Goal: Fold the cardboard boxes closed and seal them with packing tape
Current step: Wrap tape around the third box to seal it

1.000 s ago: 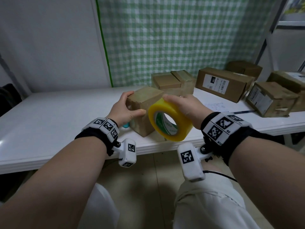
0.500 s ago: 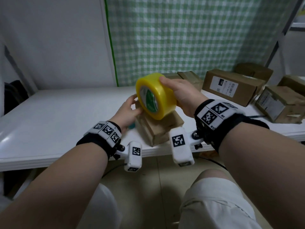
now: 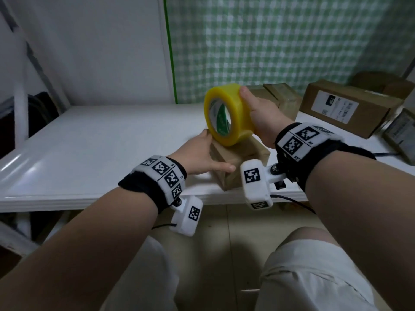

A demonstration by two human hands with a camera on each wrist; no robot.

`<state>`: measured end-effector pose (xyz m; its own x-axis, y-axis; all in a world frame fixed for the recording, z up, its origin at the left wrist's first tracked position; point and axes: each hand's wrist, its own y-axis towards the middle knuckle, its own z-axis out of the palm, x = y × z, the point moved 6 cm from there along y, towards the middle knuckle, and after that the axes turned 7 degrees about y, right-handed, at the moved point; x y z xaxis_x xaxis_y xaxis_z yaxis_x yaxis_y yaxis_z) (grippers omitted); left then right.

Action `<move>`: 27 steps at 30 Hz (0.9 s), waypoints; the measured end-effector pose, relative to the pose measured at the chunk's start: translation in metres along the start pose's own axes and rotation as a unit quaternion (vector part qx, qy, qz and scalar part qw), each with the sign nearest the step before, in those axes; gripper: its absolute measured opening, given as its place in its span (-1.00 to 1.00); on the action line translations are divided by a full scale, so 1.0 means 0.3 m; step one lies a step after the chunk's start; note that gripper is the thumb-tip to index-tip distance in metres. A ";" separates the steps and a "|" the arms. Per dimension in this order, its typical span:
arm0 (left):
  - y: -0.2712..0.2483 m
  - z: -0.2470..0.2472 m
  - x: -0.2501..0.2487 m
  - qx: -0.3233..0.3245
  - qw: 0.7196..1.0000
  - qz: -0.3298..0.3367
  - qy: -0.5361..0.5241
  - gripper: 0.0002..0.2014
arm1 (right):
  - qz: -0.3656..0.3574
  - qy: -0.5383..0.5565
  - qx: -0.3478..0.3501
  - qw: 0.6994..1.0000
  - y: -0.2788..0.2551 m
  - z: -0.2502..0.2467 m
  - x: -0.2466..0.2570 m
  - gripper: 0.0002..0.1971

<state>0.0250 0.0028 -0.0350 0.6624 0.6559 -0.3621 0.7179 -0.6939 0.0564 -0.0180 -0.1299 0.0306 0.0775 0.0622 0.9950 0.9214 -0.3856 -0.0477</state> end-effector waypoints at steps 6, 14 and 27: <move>-0.011 -0.034 -0.014 -0.024 0.991 -0.005 0.133 -0.02 | 0.016 0.015 -0.019 1.000 -0.018 0.012 0.001 -0.22; 0.001 -0.037 -0.021 -0.006 0.987 -0.054 0.149 -0.01 | 0.020 0.005 -0.083 0.996 -0.135 -0.074 0.035 -0.38; 0.009 -0.053 -0.063 0.014 0.989 -0.058 0.138 -0.04 | 0.061 -0.095 -0.023 0.993 -0.269 -0.145 0.013 -0.41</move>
<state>0.0178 -0.0068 -0.0133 0.6120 0.7849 -0.0964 0.7887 -0.6147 0.0022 -0.1086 -0.1386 0.0420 0.2621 0.1825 0.9476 0.8830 -0.4416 -0.1592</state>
